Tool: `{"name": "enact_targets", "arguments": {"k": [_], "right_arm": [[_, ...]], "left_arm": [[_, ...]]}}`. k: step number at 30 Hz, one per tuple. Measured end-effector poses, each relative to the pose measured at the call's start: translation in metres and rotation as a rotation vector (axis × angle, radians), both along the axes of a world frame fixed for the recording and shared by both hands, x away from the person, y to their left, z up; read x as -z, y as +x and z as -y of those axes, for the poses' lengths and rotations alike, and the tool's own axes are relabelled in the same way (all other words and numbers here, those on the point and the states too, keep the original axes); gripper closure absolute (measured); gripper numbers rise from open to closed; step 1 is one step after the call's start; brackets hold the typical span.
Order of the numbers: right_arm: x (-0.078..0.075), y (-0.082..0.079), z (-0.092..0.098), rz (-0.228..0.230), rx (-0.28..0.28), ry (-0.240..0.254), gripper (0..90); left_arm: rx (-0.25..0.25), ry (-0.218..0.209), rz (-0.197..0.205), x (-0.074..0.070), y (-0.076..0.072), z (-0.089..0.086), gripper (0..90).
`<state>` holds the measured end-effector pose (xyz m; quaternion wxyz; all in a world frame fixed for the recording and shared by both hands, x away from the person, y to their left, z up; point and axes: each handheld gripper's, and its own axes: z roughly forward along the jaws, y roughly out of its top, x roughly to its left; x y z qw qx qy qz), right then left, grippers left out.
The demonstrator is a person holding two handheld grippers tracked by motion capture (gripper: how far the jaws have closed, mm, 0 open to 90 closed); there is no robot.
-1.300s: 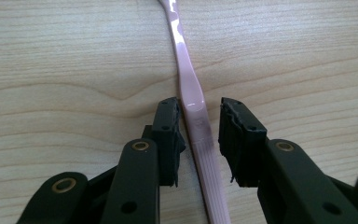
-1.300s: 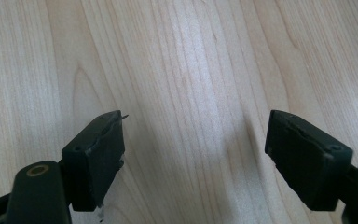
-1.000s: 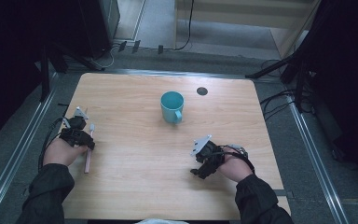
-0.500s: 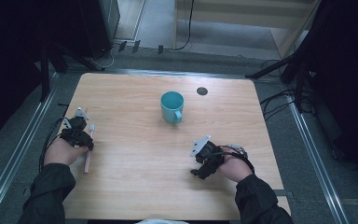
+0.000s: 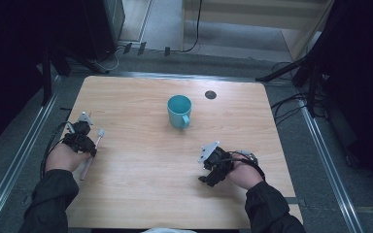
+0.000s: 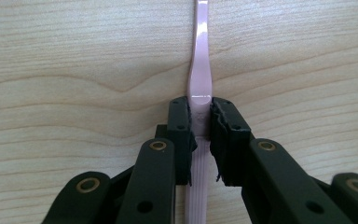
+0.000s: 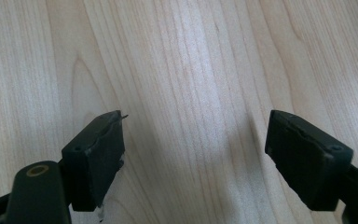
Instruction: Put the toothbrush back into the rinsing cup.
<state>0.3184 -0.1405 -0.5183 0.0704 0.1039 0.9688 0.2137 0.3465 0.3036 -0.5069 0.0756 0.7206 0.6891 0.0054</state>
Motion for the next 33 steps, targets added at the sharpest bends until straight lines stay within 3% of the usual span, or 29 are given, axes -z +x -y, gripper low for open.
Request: {"name": "enact_targets", "arguments": {"k": [17,33], "right_arm": [[0.000,0.000,0.000,0.002,-0.003,0.001,19.7],[0.000,0.000,0.000,-0.007,-0.004,-0.004,19.6]], "left_arm": [[0.001,-0.057,0.010,-0.004,-0.001,-0.003,78.4],[0.044,-0.056,0.056,-0.013,-0.003,0.000,78.5]]}}
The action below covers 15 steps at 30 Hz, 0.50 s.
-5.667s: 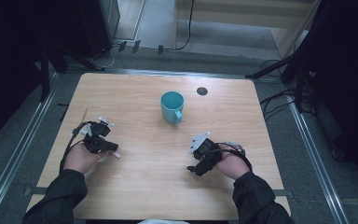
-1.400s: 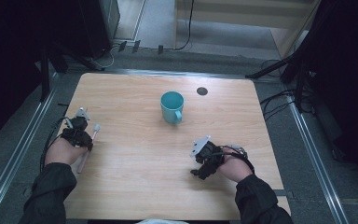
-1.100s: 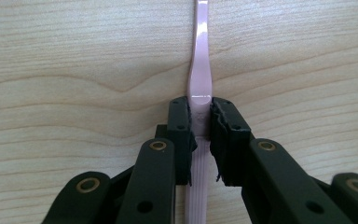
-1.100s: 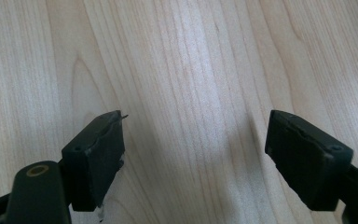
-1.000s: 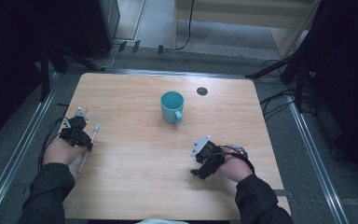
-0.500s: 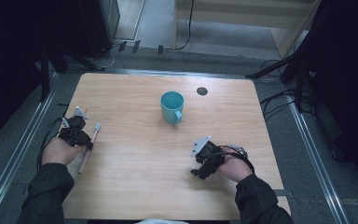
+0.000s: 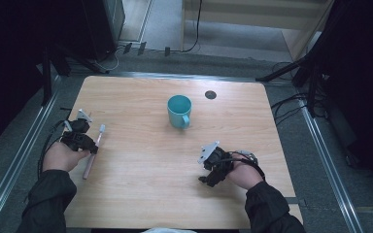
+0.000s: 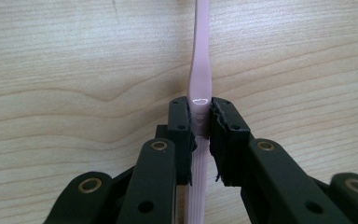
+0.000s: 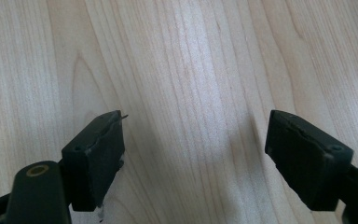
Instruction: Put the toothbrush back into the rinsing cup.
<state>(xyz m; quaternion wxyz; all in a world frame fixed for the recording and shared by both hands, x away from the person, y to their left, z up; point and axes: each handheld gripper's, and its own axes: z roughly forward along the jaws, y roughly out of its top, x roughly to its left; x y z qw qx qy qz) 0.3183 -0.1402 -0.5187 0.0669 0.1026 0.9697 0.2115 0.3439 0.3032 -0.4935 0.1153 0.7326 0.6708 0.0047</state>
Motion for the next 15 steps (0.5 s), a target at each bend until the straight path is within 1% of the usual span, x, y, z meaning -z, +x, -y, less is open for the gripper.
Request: {"name": "enact_targets", "arguments": {"k": [6,7,10,11,14,15], "right_arm": [[0.000,0.000,0.000,0.000,-0.001,-0.001,19.6],[0.001,0.000,0.000,0.000,-0.002,-0.001,19.6],[0.001,0.000,0.000,0.000,-0.001,-0.001,19.6],[0.000,0.000,0.000,-0.001,-0.002,-0.001,19.6],[0.001,0.000,0.000,0.000,-0.002,-0.002,19.6],[0.001,0.000,0.000,0.000,-0.002,-0.003,19.7]], "left_arm": [[0.011,-0.019,0.020,-0.005,-0.002,0.000,78.5],[0.017,-0.022,0.029,-0.006,-0.002,0.000,78.5],[0.024,-0.025,0.033,-0.008,-0.003,0.000,78.5],[0.026,-0.034,0.042,-0.010,-0.004,0.000,78.5],[0.030,-0.041,0.051,-0.013,-0.004,0.000,78.5],[0.030,-0.040,0.061,-0.013,-0.005,0.000,78.5]]}}
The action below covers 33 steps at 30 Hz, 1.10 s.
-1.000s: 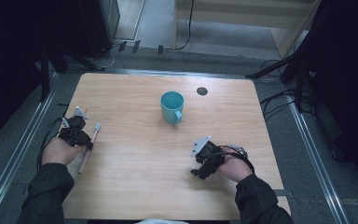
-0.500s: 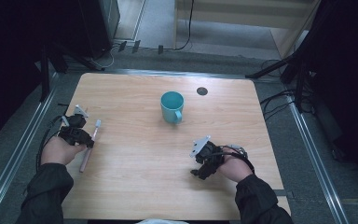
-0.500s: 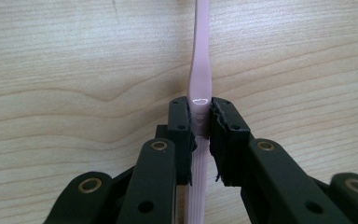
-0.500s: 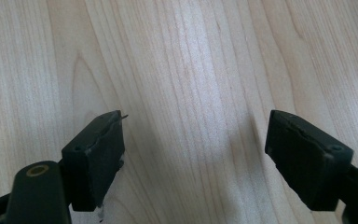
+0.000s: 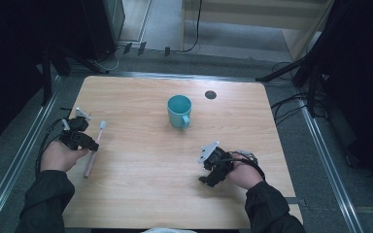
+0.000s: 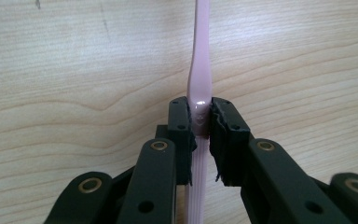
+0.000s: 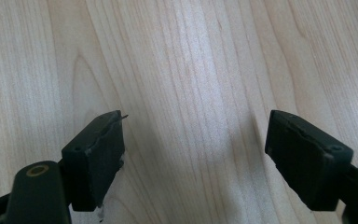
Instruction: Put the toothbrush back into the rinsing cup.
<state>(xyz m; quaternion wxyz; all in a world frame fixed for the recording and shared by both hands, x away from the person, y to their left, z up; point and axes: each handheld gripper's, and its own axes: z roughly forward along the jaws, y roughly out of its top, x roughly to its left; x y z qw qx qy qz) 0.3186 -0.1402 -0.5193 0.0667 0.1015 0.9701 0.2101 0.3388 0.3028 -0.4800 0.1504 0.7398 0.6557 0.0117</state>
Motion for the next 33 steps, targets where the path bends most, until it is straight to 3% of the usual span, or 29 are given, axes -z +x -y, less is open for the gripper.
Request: {"name": "enact_targets", "arguments": {"k": [13,25,26,28,31,33], "right_arm": [[0.000,0.000,0.000,0.000,0.000,-0.001,19.6],[0.000,0.000,0.000,-0.002,0.003,0.002,19.6],[0.000,0.000,0.000,-0.002,0.002,0.002,19.6],[0.000,0.000,0.000,-0.001,0.002,0.002,19.6],[0.000,0.000,0.000,-0.001,0.002,0.002,19.6],[0.000,0.000,0.000,-0.001,0.003,0.002,19.6]], "left_arm": [[0.016,-0.044,0.070,-0.019,-0.006,-0.002,78.5],[0.049,-0.150,0.258,-0.046,-0.014,0.009,78.5],[0.057,-0.159,0.290,-0.050,-0.015,0.012,78.5],[0.062,-0.170,0.302,-0.052,-0.016,0.013,78.5],[0.084,-0.194,0.364,-0.058,-0.019,0.018,78.5],[0.089,-0.204,0.370,-0.060,-0.019,0.019,78.5]]}}
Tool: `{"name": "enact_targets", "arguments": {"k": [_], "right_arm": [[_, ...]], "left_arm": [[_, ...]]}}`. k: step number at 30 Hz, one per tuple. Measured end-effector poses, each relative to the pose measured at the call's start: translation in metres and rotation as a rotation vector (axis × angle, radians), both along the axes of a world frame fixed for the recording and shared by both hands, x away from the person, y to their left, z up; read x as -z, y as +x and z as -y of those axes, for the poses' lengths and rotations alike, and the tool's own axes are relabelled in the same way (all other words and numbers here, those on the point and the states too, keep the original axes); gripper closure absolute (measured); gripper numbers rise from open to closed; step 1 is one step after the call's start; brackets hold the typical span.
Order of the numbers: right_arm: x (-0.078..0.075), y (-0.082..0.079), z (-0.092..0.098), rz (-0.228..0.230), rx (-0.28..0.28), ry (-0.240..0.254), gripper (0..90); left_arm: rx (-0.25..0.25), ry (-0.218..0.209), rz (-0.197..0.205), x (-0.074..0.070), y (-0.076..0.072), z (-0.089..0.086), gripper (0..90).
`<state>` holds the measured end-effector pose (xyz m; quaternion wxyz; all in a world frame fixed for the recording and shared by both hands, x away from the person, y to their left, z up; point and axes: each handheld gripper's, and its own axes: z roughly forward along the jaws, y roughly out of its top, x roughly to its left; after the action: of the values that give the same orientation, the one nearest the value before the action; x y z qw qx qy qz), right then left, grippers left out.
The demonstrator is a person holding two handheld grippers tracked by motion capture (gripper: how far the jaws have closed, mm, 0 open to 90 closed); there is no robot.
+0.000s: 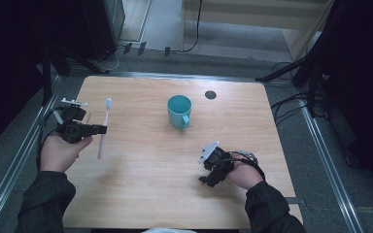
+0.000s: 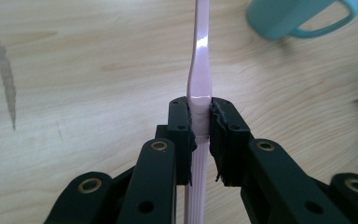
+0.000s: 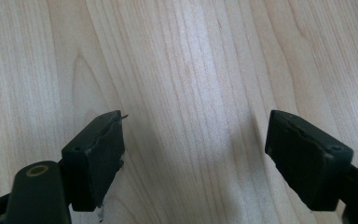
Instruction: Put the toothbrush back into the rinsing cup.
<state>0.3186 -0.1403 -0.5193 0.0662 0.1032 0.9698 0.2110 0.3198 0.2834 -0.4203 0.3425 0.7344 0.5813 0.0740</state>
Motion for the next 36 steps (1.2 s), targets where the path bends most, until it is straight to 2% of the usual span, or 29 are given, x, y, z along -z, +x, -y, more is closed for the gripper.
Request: {"name": "enact_targets", "arguments": {"k": [6,12,18,23,28,36], "right_arm": [[0.000,0.000,0.000,0.000,0.000,-0.001,19.6],[0.000,0.000,0.000,-0.001,0.002,-0.002,19.6],[0.000,0.000,0.002,0.001,0.012,0.000,19.6],[0.000,0.000,0.002,0.002,0.010,0.003,19.6],[-0.001,0.000,0.002,0.002,0.009,0.005,19.6],[-0.001,0.000,0.002,0.003,0.007,0.010,19.6]], "left_arm": [[0.020,-0.017,0.042,-0.006,-0.002,0.010,78.5],[0.063,-0.040,0.080,-0.010,-0.003,0.025,78.5],[0.088,-0.051,0.093,-0.014,-0.001,0.035,78.5],[0.103,-0.067,0.120,-0.020,0.003,0.045,78.5],[0.114,-0.076,0.161,-0.026,0.008,0.057,78.5],[0.126,-0.080,0.259,-0.043,0.012,0.074,78.5]]}}
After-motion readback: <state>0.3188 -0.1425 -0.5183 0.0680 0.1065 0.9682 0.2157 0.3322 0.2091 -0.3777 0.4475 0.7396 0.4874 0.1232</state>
